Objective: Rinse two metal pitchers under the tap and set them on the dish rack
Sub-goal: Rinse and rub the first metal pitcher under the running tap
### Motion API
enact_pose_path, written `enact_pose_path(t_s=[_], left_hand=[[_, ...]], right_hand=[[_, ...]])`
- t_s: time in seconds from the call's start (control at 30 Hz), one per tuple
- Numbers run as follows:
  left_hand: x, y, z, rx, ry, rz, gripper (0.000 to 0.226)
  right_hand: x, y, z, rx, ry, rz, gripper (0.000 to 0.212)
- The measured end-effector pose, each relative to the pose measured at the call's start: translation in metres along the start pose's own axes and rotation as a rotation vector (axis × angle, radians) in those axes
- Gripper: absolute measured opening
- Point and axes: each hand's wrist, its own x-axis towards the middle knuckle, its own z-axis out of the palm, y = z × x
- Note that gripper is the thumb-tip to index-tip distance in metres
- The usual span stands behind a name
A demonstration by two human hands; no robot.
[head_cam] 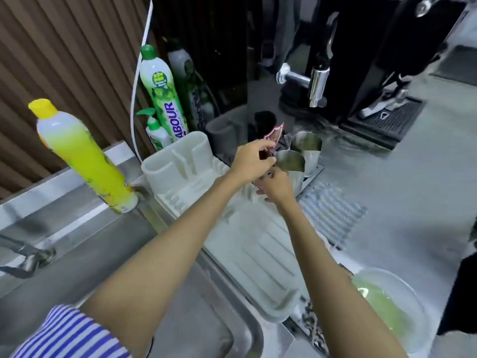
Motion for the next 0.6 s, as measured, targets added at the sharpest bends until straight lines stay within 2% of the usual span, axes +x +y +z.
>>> enact_pose_path(t_s=[0.07, 0.17, 0.23, 0.3, 0.4, 0.5, 0.6], left_hand=[[0.009, 0.008, 0.005, -0.051, -0.136, -0.073, 0.048], [0.018, 0.013, 0.017, 0.101, -0.303, -0.084, 0.05], [0.019, 0.009, 0.023, 0.177, -0.345, -0.061, 0.046], [0.017, 0.002, 0.028, 0.212, -0.287, -0.016, 0.044], [0.017, -0.006, 0.03, 0.293, -0.222, 0.007, 0.046], [0.016, -0.008, 0.028, 0.349, -0.174, -0.031, 0.034], [0.01, -0.002, 0.02, 0.278, -0.104, -0.139, 0.022]], right_hand=[[-0.003, -0.001, -0.001, 0.007, 0.038, -0.012, 0.045], [-0.009, 0.0, -0.001, 0.006, 0.051, -0.024, 0.053], [-0.013, -0.001, -0.004, 0.025, 0.071, -0.021, 0.056], [-0.018, -0.003, -0.008, 0.053, 0.082, -0.02, 0.048], [-0.021, -0.002, -0.009, 0.111, 0.103, -0.055, 0.015], [-0.019, 0.001, -0.008, 0.201, 0.168, 0.002, 0.018], [-0.022, 0.003, -0.008, 0.311, 0.209, 0.057, 0.015]])
